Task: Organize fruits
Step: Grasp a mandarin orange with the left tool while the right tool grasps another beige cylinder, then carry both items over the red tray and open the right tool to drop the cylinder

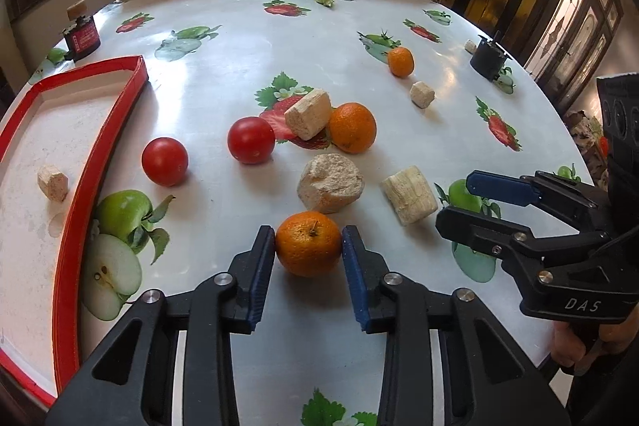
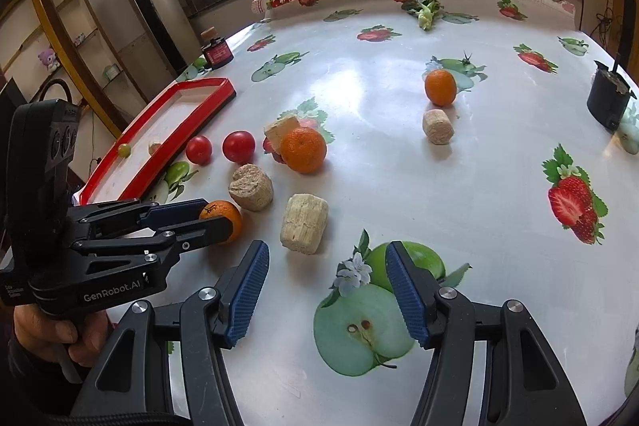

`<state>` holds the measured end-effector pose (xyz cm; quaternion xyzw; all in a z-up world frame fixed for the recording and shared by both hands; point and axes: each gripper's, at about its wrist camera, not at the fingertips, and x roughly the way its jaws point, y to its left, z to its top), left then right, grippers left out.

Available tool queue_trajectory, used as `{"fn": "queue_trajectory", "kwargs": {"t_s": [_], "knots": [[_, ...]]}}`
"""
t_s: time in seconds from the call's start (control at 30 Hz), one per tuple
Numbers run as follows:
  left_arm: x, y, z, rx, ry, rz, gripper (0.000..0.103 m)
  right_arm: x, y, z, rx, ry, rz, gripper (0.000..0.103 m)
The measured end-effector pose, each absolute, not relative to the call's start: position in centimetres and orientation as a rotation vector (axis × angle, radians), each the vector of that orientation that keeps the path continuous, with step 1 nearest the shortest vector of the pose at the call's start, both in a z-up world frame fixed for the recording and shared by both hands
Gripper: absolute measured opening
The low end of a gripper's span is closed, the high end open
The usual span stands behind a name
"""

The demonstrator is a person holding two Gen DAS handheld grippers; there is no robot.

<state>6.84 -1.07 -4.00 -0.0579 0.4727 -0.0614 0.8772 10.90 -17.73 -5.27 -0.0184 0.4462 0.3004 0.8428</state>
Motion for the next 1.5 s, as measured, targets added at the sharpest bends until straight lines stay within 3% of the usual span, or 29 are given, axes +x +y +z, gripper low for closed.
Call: {"fn": "queue_trajectory", "kwargs": {"t_s": [0.13,0.2,0.27,1.5], "knots": [[6.6,-0.1,-4.1,-0.151,0.987,-0.14,0.031,11.7,-15.8,-6.0,-0.085,0.954,0.637,0.062],[6.5,0.2,-4.1,-0.155,0.982,-0.139,0.031,12.0,-15.1,-6.5,-0.104,0.969,0.639,0.054],[6.4,0.4,-4.1,-0.159,0.978,-0.141,0.03,12.2,-14.8,-7.0,-0.107,0.989,0.647,0.031],[-0.7,9.6,1.0,-0.212,0.824,0.086,0.029,8.7,-8.5,-1.7,-0.145,0.875,0.808,0.03]]}}
